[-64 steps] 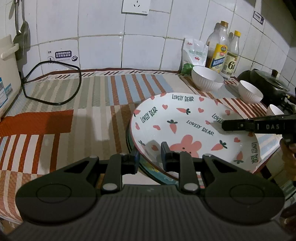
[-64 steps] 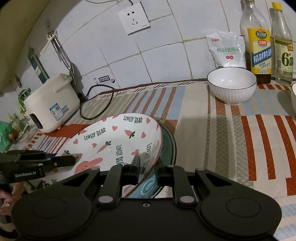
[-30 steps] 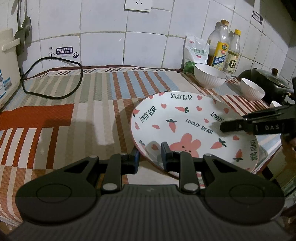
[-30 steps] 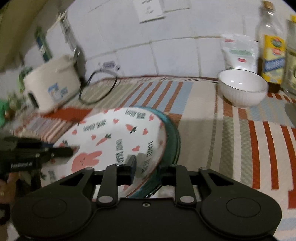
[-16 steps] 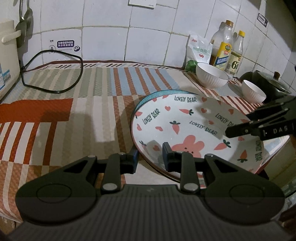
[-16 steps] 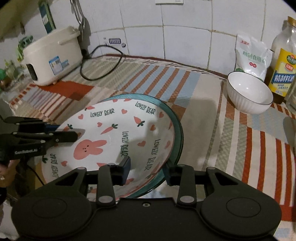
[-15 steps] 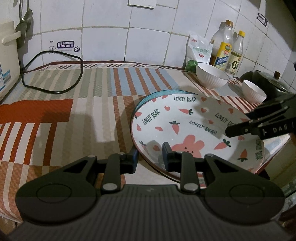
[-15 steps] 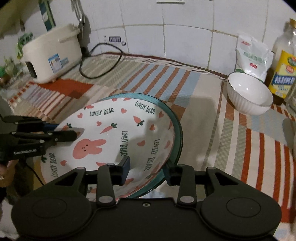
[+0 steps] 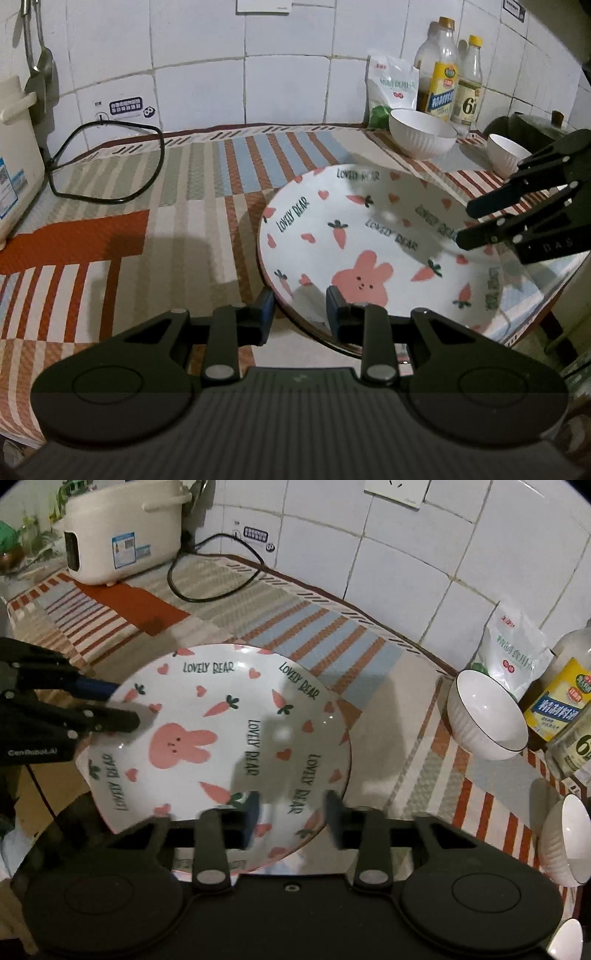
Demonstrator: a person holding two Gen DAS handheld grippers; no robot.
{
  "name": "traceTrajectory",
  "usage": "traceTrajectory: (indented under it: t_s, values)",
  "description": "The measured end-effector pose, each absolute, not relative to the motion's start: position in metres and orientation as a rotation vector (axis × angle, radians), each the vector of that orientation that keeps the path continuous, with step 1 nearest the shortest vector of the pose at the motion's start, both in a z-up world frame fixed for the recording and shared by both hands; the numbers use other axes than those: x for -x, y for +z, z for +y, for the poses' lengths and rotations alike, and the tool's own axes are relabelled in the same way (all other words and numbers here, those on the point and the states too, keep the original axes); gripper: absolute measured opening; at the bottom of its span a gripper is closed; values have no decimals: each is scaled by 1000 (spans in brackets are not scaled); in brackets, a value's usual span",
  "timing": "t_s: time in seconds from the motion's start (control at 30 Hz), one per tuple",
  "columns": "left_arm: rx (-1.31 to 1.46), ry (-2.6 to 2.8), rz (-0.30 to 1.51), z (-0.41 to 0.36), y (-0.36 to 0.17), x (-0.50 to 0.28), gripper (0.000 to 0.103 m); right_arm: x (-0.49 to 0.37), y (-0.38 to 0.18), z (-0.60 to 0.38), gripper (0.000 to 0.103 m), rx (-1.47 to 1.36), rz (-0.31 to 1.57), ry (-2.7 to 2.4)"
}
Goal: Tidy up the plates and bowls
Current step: 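Lift both grippers off the plate stack and move them toward the white bowls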
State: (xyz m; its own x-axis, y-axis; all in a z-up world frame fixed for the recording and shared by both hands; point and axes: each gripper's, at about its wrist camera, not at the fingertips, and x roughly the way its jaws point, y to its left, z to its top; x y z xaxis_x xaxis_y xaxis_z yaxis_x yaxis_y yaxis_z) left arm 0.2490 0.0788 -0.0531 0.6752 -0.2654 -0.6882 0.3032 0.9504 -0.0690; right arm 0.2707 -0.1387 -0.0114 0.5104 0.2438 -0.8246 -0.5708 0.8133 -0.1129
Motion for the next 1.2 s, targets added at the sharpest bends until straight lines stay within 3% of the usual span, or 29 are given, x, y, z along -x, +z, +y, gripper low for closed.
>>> traceTrajectory:
  t_s: [0.13, 0.23, 0.5, 0.6, 0.7, 0.93, 1.2]
  values:
    - [-97, -291, 729, 77, -49, -241, 25, -259, -11, -151, 37, 287, 864, 510]
    - [-102, -286, 711, 81, -41, -234, 28, -245, -7, -160, 38, 202, 794, 511]
    - [-150, -309, 687, 78, -9, -202, 30, -198, 13, -180, 52, 81, 658, 511]
    - [-173, -312, 664, 76, 4, -185, 43, -178, 23, -180, 59, 93, 618, 514]
    - [-190, -329, 638, 74, 19, -167, 46, -157, 34, -178, 62, 125, 579, 505]
    - [-303, -345, 553, 54, 45, -124, 67, -116, 53, -185, 67, 166, 538, 497]
    - [-391, -395, 476, 31, 62, -80, 80, -75, 68, -199, 76, 186, 517, 471]
